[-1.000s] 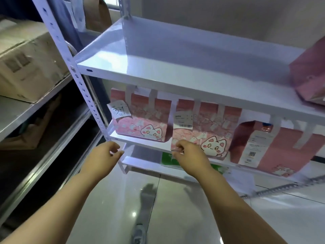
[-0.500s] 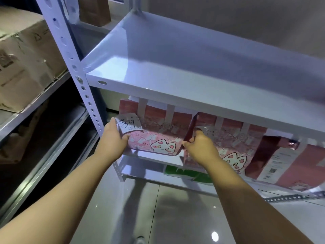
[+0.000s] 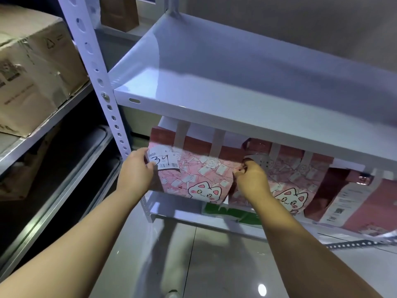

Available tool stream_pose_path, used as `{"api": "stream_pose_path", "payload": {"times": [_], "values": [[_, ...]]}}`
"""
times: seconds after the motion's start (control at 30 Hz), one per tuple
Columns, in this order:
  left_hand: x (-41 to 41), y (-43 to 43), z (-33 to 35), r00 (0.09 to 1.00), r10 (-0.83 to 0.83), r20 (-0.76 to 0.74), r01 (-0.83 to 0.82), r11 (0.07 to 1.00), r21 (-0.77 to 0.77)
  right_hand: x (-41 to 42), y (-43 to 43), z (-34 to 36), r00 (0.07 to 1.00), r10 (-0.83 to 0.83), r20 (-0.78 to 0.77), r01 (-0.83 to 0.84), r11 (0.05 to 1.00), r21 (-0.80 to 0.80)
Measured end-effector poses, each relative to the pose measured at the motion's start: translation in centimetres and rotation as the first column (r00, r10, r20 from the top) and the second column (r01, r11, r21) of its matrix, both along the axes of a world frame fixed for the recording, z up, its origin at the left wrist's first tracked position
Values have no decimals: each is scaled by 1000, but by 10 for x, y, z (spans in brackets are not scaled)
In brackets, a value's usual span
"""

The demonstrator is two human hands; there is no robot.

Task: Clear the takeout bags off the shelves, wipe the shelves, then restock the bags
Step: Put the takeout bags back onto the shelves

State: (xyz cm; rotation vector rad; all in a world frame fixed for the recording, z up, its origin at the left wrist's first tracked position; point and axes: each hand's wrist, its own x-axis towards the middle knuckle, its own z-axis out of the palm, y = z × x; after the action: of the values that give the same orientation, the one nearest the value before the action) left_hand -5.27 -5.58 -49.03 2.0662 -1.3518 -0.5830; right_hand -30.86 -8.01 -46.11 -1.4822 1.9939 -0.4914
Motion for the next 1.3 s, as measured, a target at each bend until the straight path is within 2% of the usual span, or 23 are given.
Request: {"api": "stream_pose_path", "payload": {"times": [0.17,0.4,0.53,0.67,0.83,1.0,1.2,1.3], "values": [[-1,38,15,999,40,12,-38,995,-97,-7,34,11,993,39,107,-34,998,-51],[-4,117,39,995,73,-66,-80,991,-112,-21,100,33,986,106,126,-93,990,-107],[-12,170,62,994,72,-79,-84,984,-158,-32,144,61,975,180,129,-153,969,-192],[-33,218,101,983,73,-166,-115,958,-263,-48,186,92,962,208,177,-146,940,-310],[-65,256,155,976,8,-217,-97,910,-403,-72,221,135,952,219,216,-94,876,-473],[-82,256,198,979,-78,-190,-32,855,-518,-98,229,186,942,227,248,-31,792,-610],[-117,226,260,982,-140,-124,29,770,-637,-133,213,247,972,180,150,11,605,-797],[-134,197,285,976,-185,-115,61,739,-671,-149,194,270,983,134,127,33,550,-835]]}}
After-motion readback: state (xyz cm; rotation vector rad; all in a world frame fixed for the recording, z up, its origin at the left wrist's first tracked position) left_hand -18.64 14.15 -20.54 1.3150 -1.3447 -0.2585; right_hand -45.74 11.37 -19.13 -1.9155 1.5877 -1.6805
